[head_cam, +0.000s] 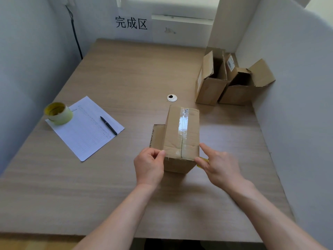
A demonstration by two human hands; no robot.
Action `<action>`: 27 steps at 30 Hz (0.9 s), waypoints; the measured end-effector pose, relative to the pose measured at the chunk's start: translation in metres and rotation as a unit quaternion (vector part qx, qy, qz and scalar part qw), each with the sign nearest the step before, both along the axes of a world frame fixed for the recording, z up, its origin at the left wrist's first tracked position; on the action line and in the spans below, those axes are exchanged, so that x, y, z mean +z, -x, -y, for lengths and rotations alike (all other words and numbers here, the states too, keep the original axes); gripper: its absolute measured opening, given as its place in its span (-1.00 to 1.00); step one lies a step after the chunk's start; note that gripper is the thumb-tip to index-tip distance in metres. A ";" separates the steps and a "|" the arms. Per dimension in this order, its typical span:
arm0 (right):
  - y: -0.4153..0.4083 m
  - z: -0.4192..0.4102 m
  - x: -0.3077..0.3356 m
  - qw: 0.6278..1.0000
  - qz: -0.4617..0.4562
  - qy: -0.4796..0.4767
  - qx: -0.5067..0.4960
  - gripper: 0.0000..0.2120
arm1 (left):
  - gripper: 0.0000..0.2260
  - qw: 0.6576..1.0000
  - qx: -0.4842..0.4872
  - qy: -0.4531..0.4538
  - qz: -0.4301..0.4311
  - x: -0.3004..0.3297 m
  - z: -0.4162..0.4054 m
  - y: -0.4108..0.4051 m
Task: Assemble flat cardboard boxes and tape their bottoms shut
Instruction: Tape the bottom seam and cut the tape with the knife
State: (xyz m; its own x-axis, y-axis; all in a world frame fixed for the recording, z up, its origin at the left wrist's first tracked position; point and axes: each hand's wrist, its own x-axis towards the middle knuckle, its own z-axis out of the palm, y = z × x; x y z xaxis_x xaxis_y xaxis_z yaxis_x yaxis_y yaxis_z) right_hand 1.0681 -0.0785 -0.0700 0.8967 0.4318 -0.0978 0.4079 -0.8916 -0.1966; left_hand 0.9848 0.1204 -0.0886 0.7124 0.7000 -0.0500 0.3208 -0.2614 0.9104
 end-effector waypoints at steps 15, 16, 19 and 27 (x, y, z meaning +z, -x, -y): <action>-0.011 -0.005 -0.016 0.995 -0.077 -0.033 0.047 -0.33 | -0.57 0.841 -0.412 -0.350 -0.026 -0.006 -0.022 -0.031; -0.010 -0.003 -0.018 0.995 -0.067 -0.032 0.065 -0.36 | -0.56 0.822 -0.438 -0.359 -0.059 -0.009 -0.027 -0.035; -0.014 -0.001 -0.025 0.993 -0.035 -0.022 0.114 -0.38 | -0.51 0.792 -0.460 -0.399 -0.043 -0.009 -0.034 -0.040; -0.020 0.000 -0.034 0.980 0.053 -0.100 0.163 -0.42 | -0.51 0.784 -0.442 -0.431 0.054 -0.021 -0.043 -0.053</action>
State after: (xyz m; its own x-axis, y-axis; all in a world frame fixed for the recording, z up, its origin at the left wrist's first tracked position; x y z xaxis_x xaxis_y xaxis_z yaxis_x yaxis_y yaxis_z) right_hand 1.0879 -0.0790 -0.1043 0.7086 0.6979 0.1041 0.6922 -0.6588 -0.2946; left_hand 1.0377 0.1635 -0.1094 0.9062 -0.3304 0.2638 -0.4000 -0.8721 0.2819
